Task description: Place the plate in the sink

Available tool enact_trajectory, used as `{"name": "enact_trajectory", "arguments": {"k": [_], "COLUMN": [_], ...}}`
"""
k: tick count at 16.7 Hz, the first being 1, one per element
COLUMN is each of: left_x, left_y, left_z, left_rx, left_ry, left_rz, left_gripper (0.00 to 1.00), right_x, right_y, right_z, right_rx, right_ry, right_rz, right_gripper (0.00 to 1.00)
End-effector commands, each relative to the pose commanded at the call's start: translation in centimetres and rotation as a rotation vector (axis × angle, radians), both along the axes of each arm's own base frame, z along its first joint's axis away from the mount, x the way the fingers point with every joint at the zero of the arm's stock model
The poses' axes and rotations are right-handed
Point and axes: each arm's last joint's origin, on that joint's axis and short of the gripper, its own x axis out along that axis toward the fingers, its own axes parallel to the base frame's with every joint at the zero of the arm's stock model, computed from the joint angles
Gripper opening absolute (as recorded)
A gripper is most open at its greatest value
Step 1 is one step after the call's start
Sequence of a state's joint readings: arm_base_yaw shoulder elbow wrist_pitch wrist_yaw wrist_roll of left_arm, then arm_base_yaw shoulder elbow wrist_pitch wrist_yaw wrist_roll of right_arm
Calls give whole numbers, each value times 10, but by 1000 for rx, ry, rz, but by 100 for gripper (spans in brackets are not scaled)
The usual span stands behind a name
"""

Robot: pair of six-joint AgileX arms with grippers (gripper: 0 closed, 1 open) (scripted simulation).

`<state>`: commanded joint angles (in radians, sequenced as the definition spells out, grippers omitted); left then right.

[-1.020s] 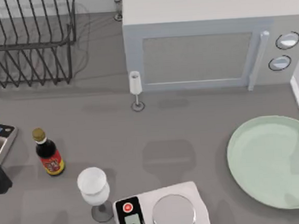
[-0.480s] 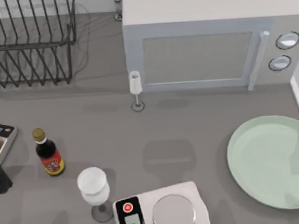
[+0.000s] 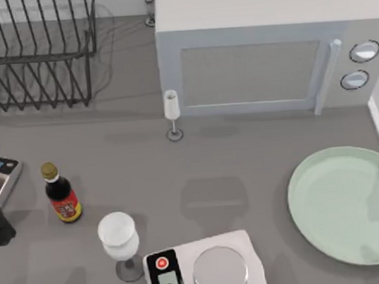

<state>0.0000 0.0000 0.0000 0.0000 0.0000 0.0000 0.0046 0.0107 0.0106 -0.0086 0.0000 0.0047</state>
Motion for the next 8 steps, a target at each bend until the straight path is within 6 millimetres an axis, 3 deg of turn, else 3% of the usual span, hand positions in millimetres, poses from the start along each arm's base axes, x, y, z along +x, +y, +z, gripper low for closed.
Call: {"name": "enact_trajectory", "arguments": {"k": [5, 8], "left_x": [0, 0], "left_y": [0, 0], "left_z": [0, 0], "left_rx": [0, 0], "left_ry": [0, 0], "left_rz": [0, 0], "left_gripper": [100, 100], "right_x": [6, 23], "right_y": [9, 21], "right_z": [32, 59], "right_rx": [73, 126], "right_ry": [178, 393], "right_rz": [71, 124], "right_gripper": [100, 100]}}
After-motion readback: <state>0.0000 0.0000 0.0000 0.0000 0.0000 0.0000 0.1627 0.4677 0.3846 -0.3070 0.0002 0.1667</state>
